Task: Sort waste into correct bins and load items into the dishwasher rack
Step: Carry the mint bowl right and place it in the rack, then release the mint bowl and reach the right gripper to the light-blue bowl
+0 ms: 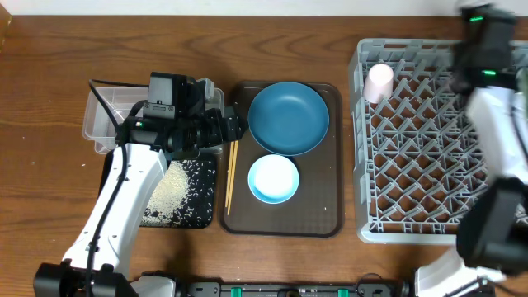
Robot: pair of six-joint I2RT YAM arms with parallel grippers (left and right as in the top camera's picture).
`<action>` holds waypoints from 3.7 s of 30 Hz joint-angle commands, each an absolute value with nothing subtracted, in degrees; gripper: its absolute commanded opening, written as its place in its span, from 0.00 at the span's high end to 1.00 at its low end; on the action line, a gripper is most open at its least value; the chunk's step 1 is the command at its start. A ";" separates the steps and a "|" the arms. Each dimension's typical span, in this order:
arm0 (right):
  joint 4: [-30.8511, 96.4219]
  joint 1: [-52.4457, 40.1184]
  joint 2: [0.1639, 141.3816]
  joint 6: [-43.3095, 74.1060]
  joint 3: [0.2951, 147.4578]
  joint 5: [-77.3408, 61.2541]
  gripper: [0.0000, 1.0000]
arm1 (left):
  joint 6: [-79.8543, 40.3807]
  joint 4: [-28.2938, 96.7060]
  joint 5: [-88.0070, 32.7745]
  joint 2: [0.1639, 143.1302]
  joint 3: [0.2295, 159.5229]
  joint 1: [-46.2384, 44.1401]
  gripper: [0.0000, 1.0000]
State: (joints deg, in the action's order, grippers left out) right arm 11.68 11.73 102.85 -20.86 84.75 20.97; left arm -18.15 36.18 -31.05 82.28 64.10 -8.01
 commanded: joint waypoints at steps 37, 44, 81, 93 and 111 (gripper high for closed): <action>22.74 38.33 107.55 8.14 85.95 -7.09 0.99 | -18.00 36.45 -30.30 82.21 63.96 -8.12 0.05; 24.62 37.36 107.55 9.85 85.95 -5.58 0.99 | -18.00 36.45 -30.30 82.21 63.96 -8.12 0.05; 32.29 -0.01 106.39 7.22 86.15 -19.97 0.98 | -18.00 36.45 -30.30 82.21 63.96 -8.12 0.05; 39.57 -25.43 106.39 7.20 86.13 -17.82 0.93 | -18.24 31.81 -24.88 82.06 64.20 -7.42 0.05; 44.31 -47.77 106.50 6.74 80.68 -12.84 0.80 | -22.81 39.20 -20.93 74.26 65.12 23.77 0.05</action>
State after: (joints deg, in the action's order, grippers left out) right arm 43.46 -45.12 108.05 7.18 82.91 -16.60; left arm -21.21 37.60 -21.28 74.32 64.12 21.52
